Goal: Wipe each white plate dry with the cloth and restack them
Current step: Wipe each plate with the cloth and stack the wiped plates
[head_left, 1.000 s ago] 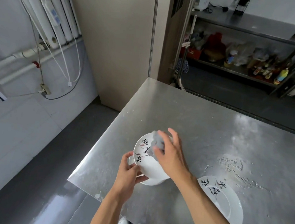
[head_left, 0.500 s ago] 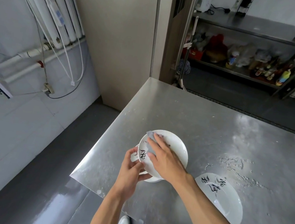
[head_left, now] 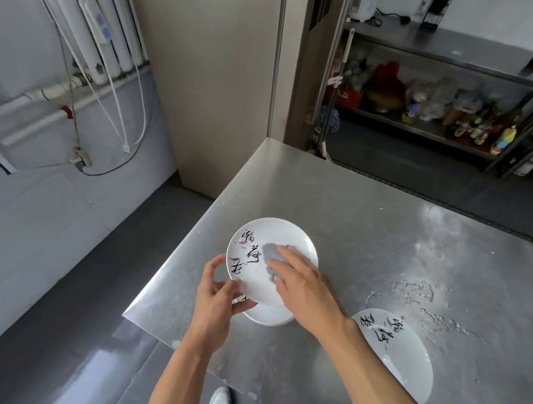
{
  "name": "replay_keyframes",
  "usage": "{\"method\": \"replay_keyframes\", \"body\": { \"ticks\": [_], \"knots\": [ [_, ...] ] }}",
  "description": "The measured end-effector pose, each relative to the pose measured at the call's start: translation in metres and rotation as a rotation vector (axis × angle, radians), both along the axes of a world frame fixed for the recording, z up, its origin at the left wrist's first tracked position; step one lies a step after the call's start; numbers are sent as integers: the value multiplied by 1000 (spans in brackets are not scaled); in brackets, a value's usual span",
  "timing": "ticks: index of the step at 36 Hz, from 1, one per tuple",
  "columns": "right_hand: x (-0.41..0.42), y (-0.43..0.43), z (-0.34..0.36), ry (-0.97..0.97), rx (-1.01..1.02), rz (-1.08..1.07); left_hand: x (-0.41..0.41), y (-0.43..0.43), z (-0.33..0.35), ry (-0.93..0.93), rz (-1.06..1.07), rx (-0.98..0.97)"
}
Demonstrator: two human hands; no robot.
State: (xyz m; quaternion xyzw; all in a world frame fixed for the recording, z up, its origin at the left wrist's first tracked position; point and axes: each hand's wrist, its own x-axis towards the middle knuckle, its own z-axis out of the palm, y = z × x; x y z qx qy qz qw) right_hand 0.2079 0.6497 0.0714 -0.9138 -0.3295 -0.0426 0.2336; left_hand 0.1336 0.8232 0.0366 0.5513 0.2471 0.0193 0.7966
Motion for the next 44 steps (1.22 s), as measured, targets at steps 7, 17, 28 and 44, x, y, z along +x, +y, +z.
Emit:
{"method": "replay_keyframes", "body": {
  "ticks": [7, 17, 28, 44],
  "knots": [
    [20, -2, 2, 93, -11, -204, -9, 1, 12, -56, -146, 44],
    [-2, 38, 13, 225, 131, -9, -16, 4, 24, -85, -175, 118],
    [-15, 49, 1, 423, 130, 148, -19, 12, 14, -6, 39, 48],
    [1, 11, 11, 303, -45, -72, -13, 15, 12, 30, 112, 8]
  ]
}}
